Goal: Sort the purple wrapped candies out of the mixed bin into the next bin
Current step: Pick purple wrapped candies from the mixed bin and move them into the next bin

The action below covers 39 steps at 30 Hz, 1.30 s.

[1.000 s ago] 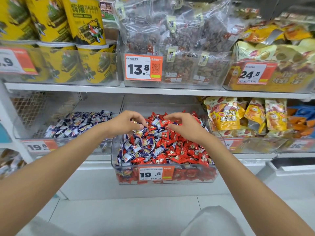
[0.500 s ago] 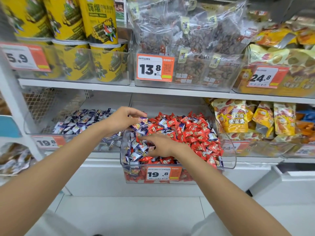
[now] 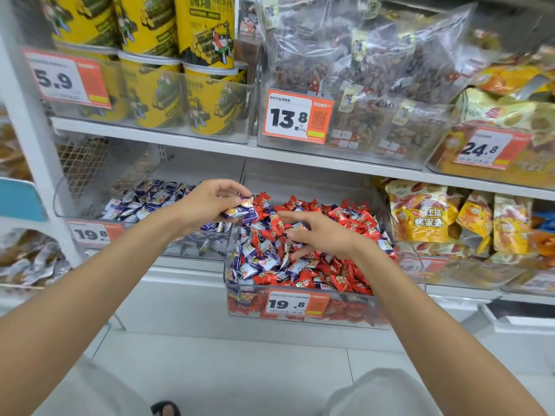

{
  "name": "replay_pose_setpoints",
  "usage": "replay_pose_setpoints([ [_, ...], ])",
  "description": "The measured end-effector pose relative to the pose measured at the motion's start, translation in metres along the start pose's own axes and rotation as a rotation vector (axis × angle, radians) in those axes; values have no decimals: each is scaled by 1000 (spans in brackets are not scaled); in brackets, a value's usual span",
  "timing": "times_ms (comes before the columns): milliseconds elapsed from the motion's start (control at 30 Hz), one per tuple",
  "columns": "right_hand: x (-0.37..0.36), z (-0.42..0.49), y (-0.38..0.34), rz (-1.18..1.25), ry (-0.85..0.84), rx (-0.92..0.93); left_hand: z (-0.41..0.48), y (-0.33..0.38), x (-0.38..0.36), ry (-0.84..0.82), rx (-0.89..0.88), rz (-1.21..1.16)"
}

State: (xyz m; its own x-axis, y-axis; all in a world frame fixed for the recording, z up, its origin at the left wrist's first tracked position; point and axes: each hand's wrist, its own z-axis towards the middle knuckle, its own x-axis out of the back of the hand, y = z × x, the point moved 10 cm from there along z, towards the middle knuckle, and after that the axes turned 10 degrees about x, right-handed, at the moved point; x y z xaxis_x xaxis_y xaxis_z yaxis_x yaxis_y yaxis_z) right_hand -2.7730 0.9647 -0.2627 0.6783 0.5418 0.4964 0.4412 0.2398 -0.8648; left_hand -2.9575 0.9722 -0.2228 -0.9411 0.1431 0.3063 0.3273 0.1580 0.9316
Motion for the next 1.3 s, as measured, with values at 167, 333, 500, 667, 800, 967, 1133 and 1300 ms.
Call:
replay_pose_setpoints([
  [167,4,5,-15,-299,96,81,-5,-5,8,89,30,-4],
  [333,-58,18,13,-429,-188,-60,-10,-7,3,74,33,0],
  [500,-48,15,21,-279,-213,-103,-11,-13,6,86,28,58],
  [667,-15,6,19,-162,-15,-70,-13,-21,6,85,50,-4],
  [800,-13,5,10,-43,17,-7,-11,-26,6,108,55,-93],
  [967,-48,23,4,-494,-129,48,-12,-33,17,121,77,-238],
  [1133,-42,23,16,-448,-139,-16,-18,-17,18,100,-16,-172],
  [1300,20,-10,17,-221,119,-10,-19,6,-22,-28,-54,89],
])
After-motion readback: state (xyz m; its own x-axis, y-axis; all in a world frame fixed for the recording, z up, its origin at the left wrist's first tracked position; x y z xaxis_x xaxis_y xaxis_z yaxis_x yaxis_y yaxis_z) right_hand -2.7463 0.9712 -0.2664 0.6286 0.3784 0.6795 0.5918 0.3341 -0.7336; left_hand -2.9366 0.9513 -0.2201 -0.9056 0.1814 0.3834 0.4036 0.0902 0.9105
